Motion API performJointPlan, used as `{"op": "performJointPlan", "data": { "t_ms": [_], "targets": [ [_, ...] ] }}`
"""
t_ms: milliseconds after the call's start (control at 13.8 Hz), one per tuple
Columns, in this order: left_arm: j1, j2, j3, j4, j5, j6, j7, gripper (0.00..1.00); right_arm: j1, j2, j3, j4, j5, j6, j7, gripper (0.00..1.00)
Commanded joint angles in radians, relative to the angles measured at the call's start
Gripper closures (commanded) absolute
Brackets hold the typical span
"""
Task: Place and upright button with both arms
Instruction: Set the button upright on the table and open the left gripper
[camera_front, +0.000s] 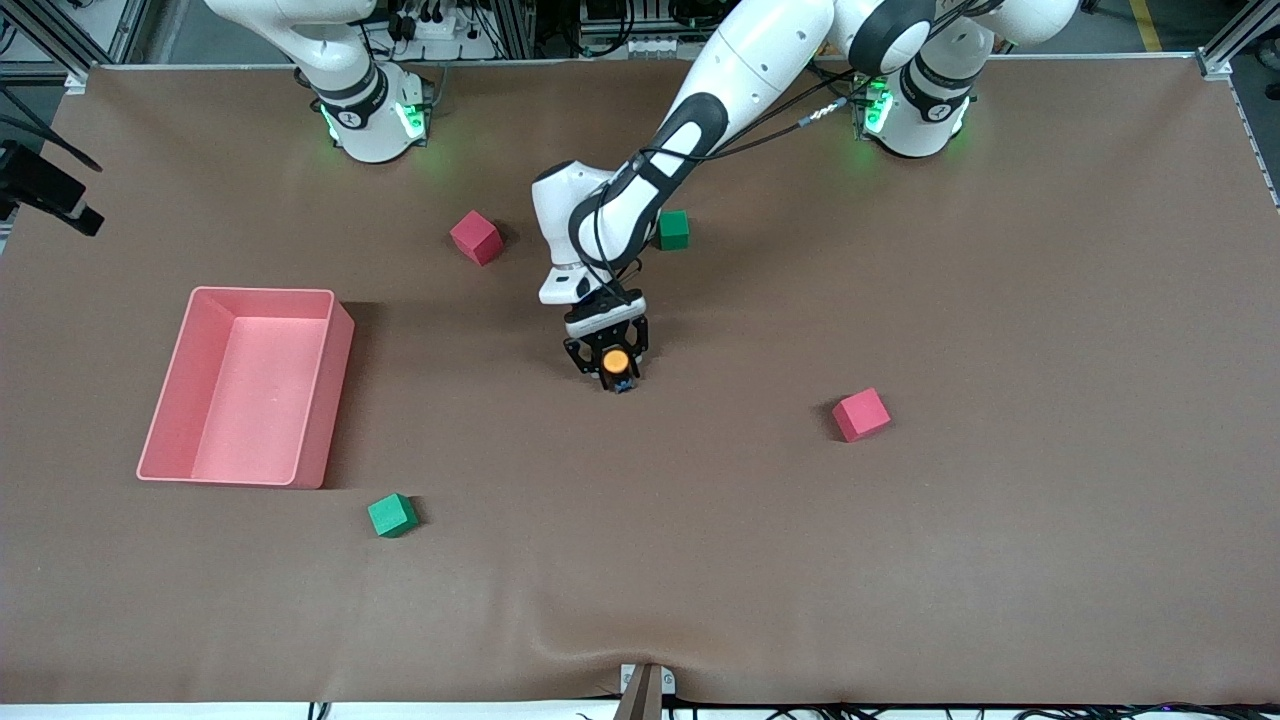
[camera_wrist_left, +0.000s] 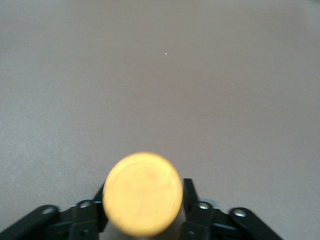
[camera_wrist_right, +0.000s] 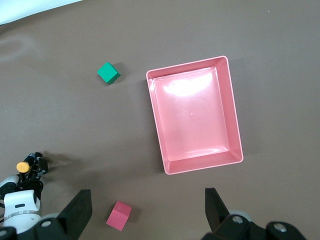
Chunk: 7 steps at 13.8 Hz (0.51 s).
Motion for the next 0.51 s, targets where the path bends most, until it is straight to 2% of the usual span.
{"op": "performJointPlan", "data": {
  "t_ms": [0,218,435],
  "targets": [
    [-0.007,-0.005,-0.008,0.008,-0.001,0.007,-0.013,0.0,-0.004,0.005,0.004,0.019,0.008,-0.008,0.008,0.0],
    [-0.006,-0.04,-0.011,0.011,-0.059,0.007,-0.004,0.0,-0.004,0.005,0.004,0.019,0.008,-0.008,0.008,0.0],
    [-0.003,-0.109,-0.021,0.01,-0.202,-0.007,0.063,0.0,-0.004,0.005,0.004,0.019,0.008,-0.008,0.008,0.0]
  ]
}}
